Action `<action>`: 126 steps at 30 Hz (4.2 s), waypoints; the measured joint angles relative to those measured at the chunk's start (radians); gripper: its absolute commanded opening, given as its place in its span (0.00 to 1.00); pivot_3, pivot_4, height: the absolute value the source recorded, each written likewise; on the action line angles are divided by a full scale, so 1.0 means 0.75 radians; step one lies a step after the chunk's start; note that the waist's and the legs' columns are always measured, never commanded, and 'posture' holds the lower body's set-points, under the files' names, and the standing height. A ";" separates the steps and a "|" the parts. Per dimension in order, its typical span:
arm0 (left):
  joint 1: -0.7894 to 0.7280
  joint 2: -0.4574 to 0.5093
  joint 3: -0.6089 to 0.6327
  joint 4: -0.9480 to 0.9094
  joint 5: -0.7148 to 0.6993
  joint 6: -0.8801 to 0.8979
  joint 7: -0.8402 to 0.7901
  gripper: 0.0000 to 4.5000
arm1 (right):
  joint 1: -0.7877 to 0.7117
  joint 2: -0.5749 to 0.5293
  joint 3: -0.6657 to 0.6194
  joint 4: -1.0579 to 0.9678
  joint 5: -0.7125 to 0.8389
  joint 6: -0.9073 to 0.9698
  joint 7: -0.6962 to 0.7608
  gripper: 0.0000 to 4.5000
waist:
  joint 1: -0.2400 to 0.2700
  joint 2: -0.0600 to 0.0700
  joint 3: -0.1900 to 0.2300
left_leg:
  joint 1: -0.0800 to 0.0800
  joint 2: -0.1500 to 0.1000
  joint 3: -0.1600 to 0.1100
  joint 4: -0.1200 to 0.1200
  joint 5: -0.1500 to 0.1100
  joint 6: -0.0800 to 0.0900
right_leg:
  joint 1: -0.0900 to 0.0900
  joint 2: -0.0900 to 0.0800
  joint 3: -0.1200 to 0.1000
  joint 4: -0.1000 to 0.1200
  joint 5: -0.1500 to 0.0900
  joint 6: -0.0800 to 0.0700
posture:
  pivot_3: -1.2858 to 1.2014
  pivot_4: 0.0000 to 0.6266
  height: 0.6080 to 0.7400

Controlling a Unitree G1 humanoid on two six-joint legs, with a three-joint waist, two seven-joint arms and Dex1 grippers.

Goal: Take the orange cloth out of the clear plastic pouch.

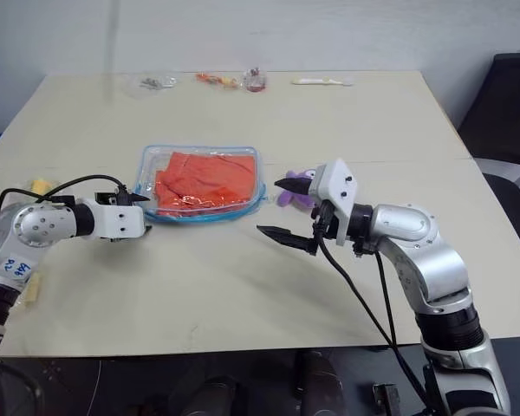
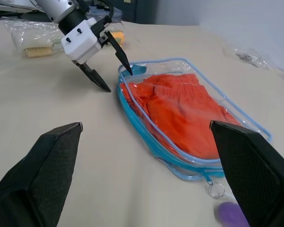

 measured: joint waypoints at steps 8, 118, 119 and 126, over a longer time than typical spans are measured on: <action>-0.019 -0.028 0.010 0.059 -0.006 -0.028 0.029 0.00 | 0.003 -0.006 -0.005 -0.012 0.003 0.003 -0.007 1.00 | 0.000 0.000 0.000 | 0.000 0.000 0.000 0.001 0.000 0.000 | 0.000 0.000 0.000 0.000 0.000 0.000 | 0.52 0.24 1.00; 0.876 0.241 1.167 -1.423 -2.108 1.597 0.002 0.65 | 0.135 -0.009 0.014 0.073 -0.221 -0.003 -0.038 0.14 | -0.033 0.005 0.002 | 0.001 0.004 -0.001 -0.002 -0.002 -0.008 | 0.002 0.008 0.008 0.000 -0.002 -0.004 | 0.52 0.24 1.00; 0.875 0.240 1.154 -1.423 -2.102 1.596 -0.005 0.65 | 0.145 -0.009 0.014 0.053 -0.223 -0.026 -0.045 0.14 | -0.033 0.005 0.002 | 0.001 0.004 -0.001 -0.002 -0.002 -0.008 | 0.002 0.008 0.008 0.000 -0.003 -0.004 | 0.52 0.24 1.00; 0.844 0.235 1.083 -1.416 -2.053 1.585 -0.052 0.65 | 0.206 -0.029 0.031 -0.012 -0.261 -0.319 0.029 0.14 | -0.031 0.005 0.002 | 0.001 0.004 -0.001 -0.002 -0.002 -0.008 | 0.002 0.009 0.007 0.000 -0.002 -0.004 | 0.52 0.24 1.00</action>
